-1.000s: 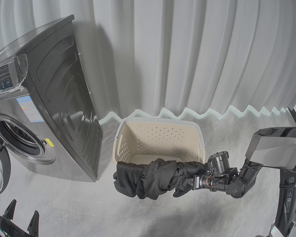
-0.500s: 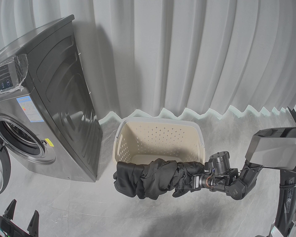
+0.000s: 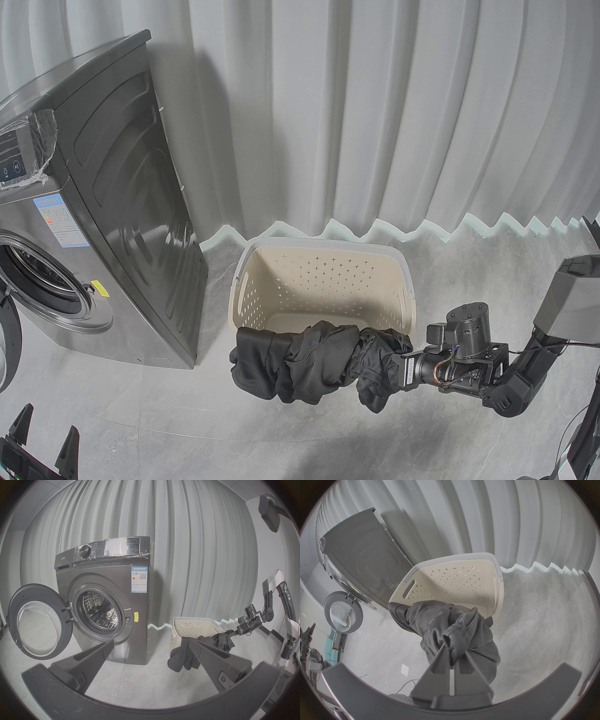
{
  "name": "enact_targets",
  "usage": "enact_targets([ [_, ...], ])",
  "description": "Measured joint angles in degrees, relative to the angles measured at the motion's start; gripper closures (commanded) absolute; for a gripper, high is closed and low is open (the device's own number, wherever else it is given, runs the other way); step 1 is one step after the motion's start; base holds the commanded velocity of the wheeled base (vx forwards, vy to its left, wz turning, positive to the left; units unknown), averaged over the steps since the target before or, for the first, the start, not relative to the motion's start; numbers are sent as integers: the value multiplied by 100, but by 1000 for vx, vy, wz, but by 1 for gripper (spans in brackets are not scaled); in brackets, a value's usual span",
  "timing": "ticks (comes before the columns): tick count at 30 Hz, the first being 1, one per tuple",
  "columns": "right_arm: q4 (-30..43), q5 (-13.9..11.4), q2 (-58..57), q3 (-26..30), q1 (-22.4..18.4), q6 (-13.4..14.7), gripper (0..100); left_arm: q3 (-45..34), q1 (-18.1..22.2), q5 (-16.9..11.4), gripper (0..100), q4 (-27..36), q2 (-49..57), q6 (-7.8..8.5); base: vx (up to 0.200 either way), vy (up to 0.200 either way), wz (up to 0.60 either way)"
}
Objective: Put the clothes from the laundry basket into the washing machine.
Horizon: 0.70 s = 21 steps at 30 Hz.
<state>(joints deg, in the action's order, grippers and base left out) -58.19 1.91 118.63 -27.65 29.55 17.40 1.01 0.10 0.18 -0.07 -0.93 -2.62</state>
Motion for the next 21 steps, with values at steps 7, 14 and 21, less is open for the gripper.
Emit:
enact_targets([
  [7,-15,9,-99,148,-11,4,0,0,0,0,0,0,0,0,0,0,0],
  [14,-99,32,157,163,-52,-7,0,0,0,0,0,0,0,0,0,0,0],
  [21,-121,87,507,-44,-218,-35,0,0,0,0,0,0,0,0,0,0,0],
])
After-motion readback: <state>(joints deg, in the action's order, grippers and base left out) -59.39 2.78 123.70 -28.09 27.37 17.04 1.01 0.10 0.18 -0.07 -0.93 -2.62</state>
